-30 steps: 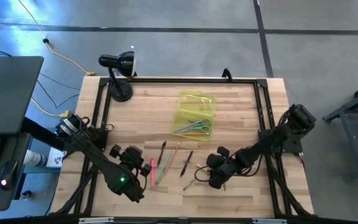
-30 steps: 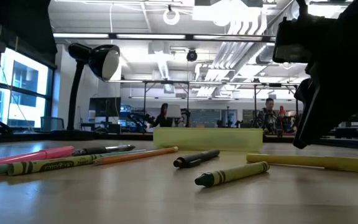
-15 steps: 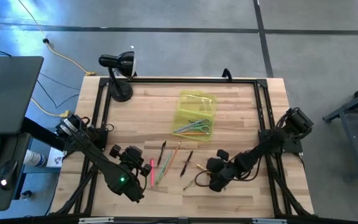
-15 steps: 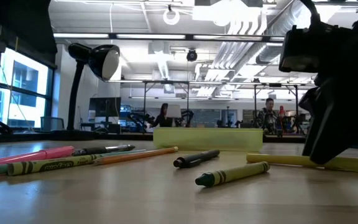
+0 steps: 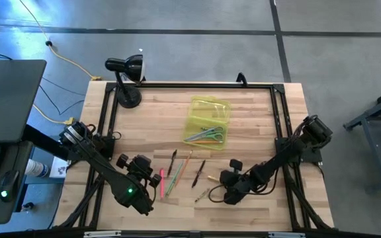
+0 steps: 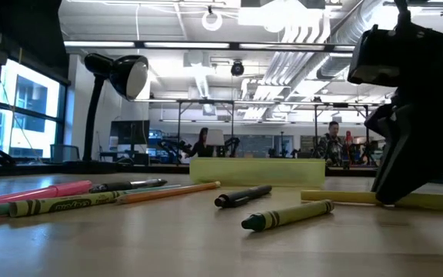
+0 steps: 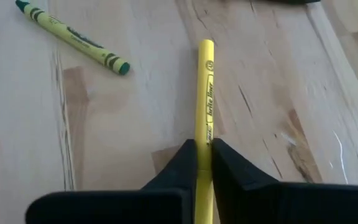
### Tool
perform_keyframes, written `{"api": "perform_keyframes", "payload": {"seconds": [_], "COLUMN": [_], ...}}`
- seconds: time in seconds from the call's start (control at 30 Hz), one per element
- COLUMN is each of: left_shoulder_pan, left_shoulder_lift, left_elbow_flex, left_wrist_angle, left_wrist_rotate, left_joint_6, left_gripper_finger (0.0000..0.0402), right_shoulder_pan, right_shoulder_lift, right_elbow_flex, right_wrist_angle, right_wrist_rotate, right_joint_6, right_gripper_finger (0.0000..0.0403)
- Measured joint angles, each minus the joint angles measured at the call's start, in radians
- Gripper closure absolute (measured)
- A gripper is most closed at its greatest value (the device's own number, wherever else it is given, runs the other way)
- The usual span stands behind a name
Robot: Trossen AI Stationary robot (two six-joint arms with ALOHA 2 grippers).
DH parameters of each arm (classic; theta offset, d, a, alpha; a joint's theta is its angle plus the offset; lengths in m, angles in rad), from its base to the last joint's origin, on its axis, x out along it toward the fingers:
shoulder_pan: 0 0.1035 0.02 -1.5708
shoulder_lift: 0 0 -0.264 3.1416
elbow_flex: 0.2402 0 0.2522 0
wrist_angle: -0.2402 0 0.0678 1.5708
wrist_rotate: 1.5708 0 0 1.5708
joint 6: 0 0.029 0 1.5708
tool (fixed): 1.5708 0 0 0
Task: Pick & place school supplies into a supply box
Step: Put the yellow pen into the yellow supply box
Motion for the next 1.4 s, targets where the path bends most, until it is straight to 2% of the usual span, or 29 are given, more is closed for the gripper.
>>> {"api": "perform_keyframes", "payload": {"seconds": [0.07, 0.27, 0.37, 0.43, 0.5, 0.6, 0.7, 0.83, 1.0, 1.2, 1.4], "left_shoulder_pan": [0.000, 0.000, 0.000, 0.000, 0.000, 0.000, 0.000, 0.001, 0.000, 0.000, 0.000], "left_shoulder_lift": [0.000, 0.000, 0.000, 0.000, 0.000, 0.000, 0.000, 0.000, 0.000, 0.000, 0.000], "left_elbow_flex": [0.000, 0.000, 0.000, 0.000, 0.000, 0.000, 0.000, 0.000, 0.000, 0.000, 0.000], "left_wrist_angle": [0.000, 0.000, 0.000, 0.001, 0.001, 0.005, 0.023, 0.069, 0.086, 0.084, 0.085], "left_wrist_rotate": [0.001, 0.010, 0.010, 0.010, 0.010, 0.010, 0.009, 0.007, 0.011, 0.003, 0.003], "left_joint_6": [0.000, 0.000, 0.000, 0.000, 0.000, -0.003, -0.003, -0.002, 0.000, 0.005, 0.008], "left_gripper_finger": [0.0259, 0.0259, 0.0259, 0.0259, 0.0259, 0.0259, 0.0259, 0.0259, 0.0259, 0.0259, 0.0259], "right_shoulder_pan": [-0.011, -0.069, -0.126, -0.180, -0.248, -0.375, -0.504, -0.618, -0.666, -0.691, -0.683], "right_shoulder_lift": [-0.018, -0.111, -0.180, -0.227, -0.261, -0.293, -0.290, -0.257, -0.235, -0.235, -0.221], "right_elbow_flex": [-0.002, -0.002, -0.001, -0.001, -0.001, -0.001, 0.000, 0.000, 0.000, 0.000, 0.000], "right_wrist_angle": [-0.007, 0.008, 0.020, 0.032, 0.050, 0.095, 0.090, 0.023, 0.054, 0.054, 0.043], "right_wrist_rotate": [0.015, 0.182, 0.234, 0.256, 0.226, 0.103, -0.041, -0.146, -0.190, -0.314, -0.303], "right_joint_6": [-0.010, -0.062, -0.195, -0.354, -0.536, -0.700, -0.743, -0.776, -0.789, -0.781, -0.777], "right_gripper_finger": [0.0383, 0.0397, 0.0396, 0.0392, 0.0391, 0.0394, 0.0397, 0.0396, 0.0395, 0.0387, 0.0376]}}
